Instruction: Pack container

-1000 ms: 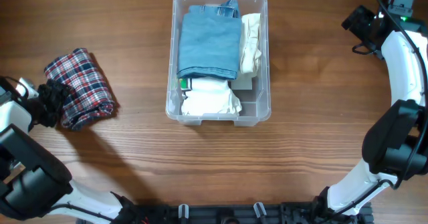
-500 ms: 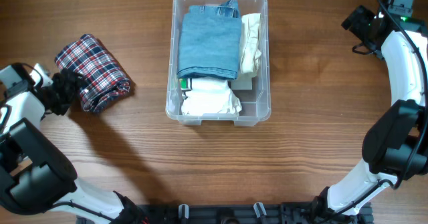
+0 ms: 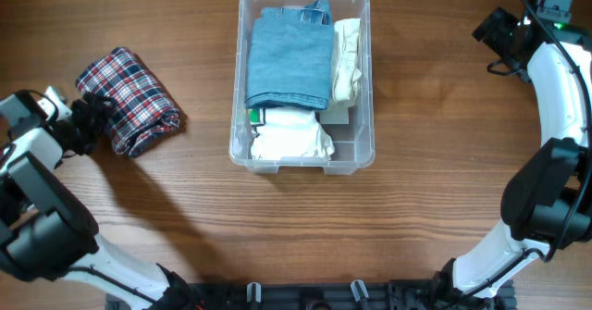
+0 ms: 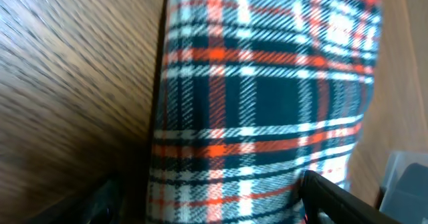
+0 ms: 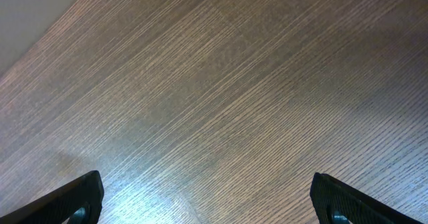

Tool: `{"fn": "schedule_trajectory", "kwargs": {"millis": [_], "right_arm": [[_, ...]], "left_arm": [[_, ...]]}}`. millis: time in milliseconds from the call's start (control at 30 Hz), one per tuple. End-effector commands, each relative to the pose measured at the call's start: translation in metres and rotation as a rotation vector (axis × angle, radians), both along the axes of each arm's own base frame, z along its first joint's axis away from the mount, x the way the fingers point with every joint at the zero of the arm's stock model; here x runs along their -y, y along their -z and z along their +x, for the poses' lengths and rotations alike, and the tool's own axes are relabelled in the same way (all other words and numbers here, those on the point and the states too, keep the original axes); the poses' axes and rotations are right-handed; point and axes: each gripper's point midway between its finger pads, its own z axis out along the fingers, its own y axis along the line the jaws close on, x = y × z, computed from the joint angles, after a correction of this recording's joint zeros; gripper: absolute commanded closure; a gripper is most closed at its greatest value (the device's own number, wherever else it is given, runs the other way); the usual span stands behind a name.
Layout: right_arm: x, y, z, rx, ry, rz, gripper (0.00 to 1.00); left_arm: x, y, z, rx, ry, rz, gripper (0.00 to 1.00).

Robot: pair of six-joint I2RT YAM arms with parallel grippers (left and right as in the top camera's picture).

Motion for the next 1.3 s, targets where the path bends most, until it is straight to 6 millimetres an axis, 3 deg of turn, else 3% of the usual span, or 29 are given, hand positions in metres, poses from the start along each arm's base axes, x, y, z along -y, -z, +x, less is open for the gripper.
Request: {"fn": "schedule_trajectory", "kwargs": {"millis": [0, 300, 600, 700, 900, 933, 1033, 1267], "right_arm": [[-0.002, 0.009, 0.000, -0.016, -0.002, 0.007, 0.00], [-0.002, 0.009, 0.000, -0.016, -0.002, 0.007, 0.00], [-0.002, 0.009, 0.000, -0.016, -0.002, 0.007, 0.00], [-0.002, 0.009, 0.000, -0.016, -0.002, 0.007, 0.00], [-0.002, 0.009, 0.000, -0.016, -0.002, 0.007, 0.00], [-0.002, 0.009, 0.000, -0.016, -0.002, 0.007, 0.00], [-0.002, 0.009, 0.000, -0.016, -0.002, 0.007, 0.00], [-0.002, 0.009, 0.000, -0.016, -0.002, 0.007, 0.00]], "left_arm": [[0.009, 0.012, 0.000, 0.001, 0.021, -0.055, 0.14], [0.018, 0.021, 0.005, 0.024, 0.050, -0.098, 0.13], [0.033, 0.053, 0.007, -0.022, 0.075, -0.135, 0.13], [0.033, 0.053, 0.007, -0.023, 0.075, -0.136, 0.34], [0.033, 0.053, 0.007, -0.021, 0.075, -0.136, 0.56], [0.034, 0.052, 0.007, -0.020, 0.076, -0.137, 0.64], [0.038, 0.046, 0.011, 0.018, 0.096, -0.169, 0.68], [0.041, -0.013, 0.031, 0.198, 0.158, -0.215, 0.77]]}}
